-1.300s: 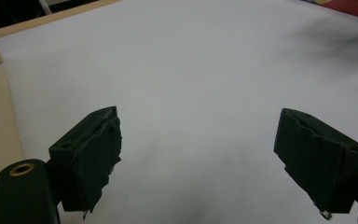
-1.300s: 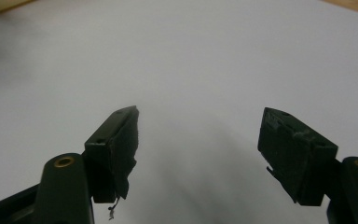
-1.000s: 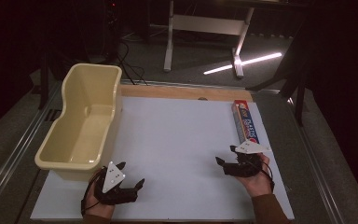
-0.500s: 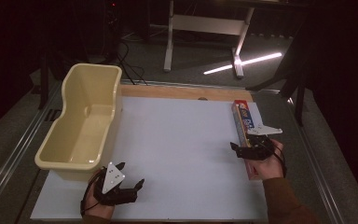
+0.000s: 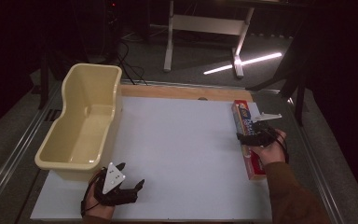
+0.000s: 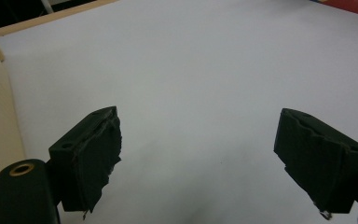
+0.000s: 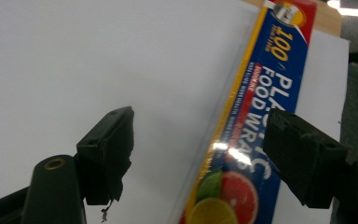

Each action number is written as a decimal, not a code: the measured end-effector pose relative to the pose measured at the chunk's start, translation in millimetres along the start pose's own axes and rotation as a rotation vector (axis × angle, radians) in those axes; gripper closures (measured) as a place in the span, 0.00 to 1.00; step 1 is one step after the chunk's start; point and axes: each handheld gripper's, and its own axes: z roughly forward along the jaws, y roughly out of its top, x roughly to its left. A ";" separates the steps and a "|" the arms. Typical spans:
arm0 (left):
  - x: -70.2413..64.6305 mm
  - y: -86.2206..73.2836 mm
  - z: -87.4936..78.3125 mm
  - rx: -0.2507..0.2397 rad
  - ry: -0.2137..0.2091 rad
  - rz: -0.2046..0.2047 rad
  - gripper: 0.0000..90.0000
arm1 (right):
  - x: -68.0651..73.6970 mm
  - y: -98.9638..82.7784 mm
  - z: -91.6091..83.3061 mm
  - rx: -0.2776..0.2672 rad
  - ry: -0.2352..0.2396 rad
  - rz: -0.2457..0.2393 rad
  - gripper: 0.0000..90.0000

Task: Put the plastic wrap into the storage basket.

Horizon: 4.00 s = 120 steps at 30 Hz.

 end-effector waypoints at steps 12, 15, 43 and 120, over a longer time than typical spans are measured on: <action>0.9 -1.1 -0.5 0.000 0.001 -0.006 0.17 | -28.8 11.2 24.1 0.078 -0.010 0.107 0.26; 1.0 -1.2 -0.4 0.000 0.000 -0.009 0.16 | -34.4 13.8 29.3 0.105 -0.005 0.131 0.26; 3.1 -4.1 -0.8 0.007 0.001 -0.035 0.17 | -54.2 34.3 80.9 0.520 0.059 0.281 0.40; -3.9 -2.0 1.3 -0.006 -0.016 -0.011 0.17 | 123.3 167.3 10.4 0.202 0.785 0.393 0.48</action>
